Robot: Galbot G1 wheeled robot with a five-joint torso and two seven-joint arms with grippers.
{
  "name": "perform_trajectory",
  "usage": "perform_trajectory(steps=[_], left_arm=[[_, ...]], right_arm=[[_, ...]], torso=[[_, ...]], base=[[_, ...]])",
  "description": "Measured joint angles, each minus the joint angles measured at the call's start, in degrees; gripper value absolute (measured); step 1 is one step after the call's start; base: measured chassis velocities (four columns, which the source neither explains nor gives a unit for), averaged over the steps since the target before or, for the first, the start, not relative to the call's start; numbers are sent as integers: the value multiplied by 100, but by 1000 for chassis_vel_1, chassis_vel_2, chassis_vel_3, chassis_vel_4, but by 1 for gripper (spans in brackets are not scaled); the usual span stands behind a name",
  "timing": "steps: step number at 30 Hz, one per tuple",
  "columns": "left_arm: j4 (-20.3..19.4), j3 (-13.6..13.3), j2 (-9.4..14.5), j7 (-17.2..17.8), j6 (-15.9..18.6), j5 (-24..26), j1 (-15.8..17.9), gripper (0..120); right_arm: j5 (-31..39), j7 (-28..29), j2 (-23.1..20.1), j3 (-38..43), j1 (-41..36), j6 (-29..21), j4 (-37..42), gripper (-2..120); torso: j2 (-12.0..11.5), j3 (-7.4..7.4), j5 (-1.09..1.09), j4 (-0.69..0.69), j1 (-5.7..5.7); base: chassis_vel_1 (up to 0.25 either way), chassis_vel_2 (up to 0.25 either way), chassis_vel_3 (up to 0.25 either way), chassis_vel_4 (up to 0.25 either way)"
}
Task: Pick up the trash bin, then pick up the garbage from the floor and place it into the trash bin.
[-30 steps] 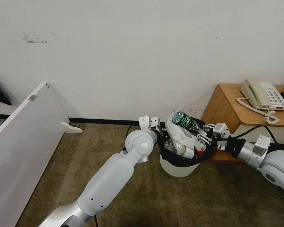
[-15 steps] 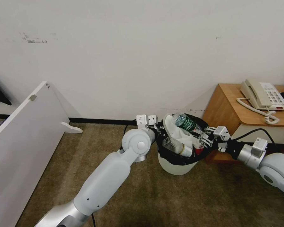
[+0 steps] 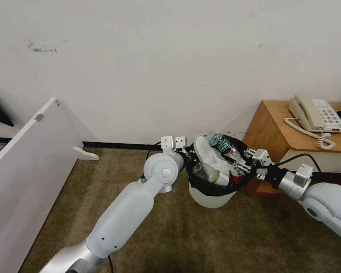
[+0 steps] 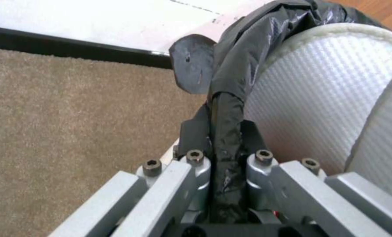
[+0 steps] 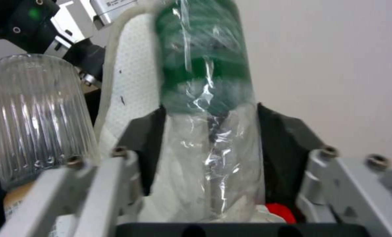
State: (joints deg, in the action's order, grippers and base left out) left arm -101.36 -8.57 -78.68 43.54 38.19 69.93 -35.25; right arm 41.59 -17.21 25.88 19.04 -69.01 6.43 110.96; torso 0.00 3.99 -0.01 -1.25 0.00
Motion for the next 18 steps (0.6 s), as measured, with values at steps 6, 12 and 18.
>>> perform_trajectory(steps=[6,12,18], left_arm=[[-6,35,11,-4,0,-6,-6,4],[29,65,-8,-11,0,-29,-3,4],[37,79,-8,-17,0,-44,-13,4]], right_arm=[[6,9,37,-116,156,6,-42,82],[8,12,65,-196,255,21,-88,99],[3,12,68,-200,260,32,-90,100]], torso=[[0,0,0,0,0],[0,0,0,0,0],[0,0,0,0,0]], base=[[0,0,0,0],[0,0,0,0],[0,0,0,0]])
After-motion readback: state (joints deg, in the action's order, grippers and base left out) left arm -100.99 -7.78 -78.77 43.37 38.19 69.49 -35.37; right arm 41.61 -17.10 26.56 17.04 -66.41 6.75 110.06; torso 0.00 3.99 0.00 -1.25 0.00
